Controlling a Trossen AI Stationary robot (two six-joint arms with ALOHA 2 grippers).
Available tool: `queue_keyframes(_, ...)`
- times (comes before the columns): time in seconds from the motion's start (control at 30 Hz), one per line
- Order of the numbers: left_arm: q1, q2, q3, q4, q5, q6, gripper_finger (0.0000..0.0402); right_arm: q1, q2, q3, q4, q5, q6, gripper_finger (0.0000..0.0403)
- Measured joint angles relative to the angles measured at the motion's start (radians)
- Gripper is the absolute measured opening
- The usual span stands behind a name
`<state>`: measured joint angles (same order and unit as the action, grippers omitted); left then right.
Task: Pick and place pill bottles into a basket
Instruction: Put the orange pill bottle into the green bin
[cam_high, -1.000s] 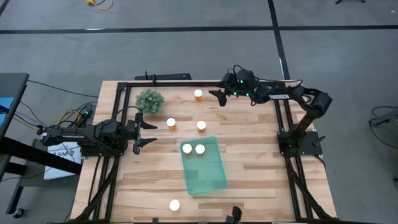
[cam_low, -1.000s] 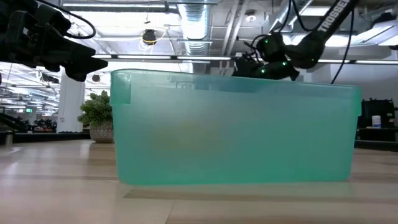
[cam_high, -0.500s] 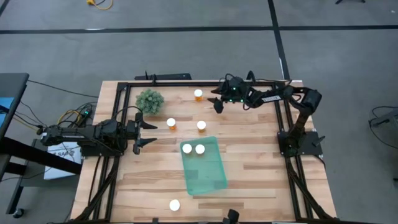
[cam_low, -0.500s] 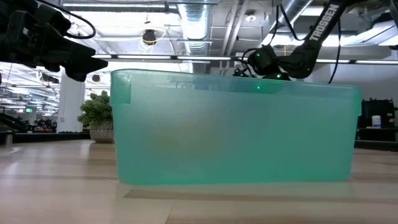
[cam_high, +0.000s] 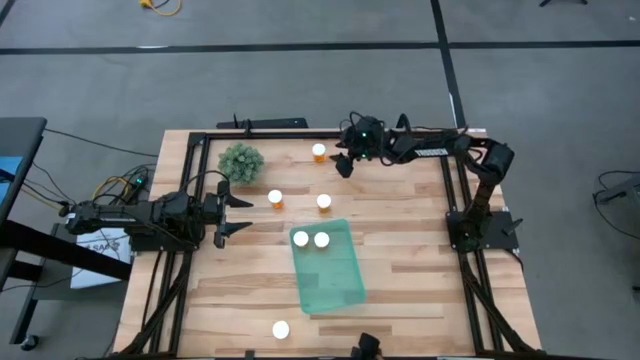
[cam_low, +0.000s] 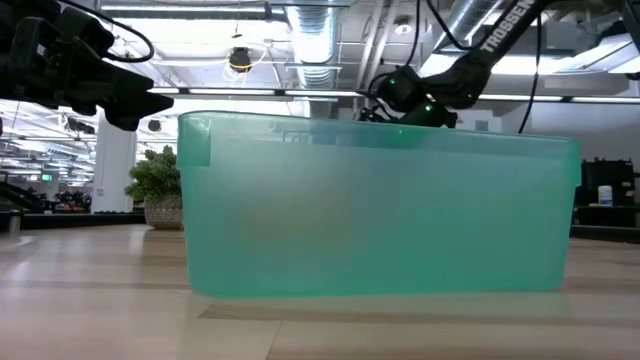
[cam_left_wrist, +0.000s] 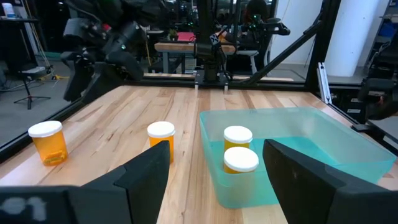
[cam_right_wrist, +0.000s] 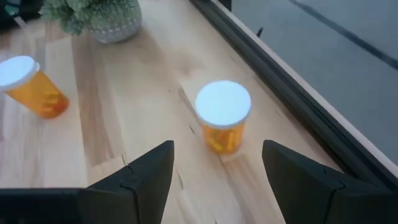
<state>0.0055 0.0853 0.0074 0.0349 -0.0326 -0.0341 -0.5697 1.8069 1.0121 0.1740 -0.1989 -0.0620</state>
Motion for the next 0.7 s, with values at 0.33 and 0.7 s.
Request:
queue_keyframes(0.33, 0.000, 0.000, 0.000, 0.000, 0.000, 0.000, 0.0248, 0.000, 0.000, 0.105, -0.172, -0.001, -0.014, 0.0240)
queue_keyframes(0.7, 0.000, 0.000, 0.000, 0.000, 0.000, 0.000, 0.0248, 0.001, 0.102, 0.253, -0.327, -0.003, -0.055, 0.0240)
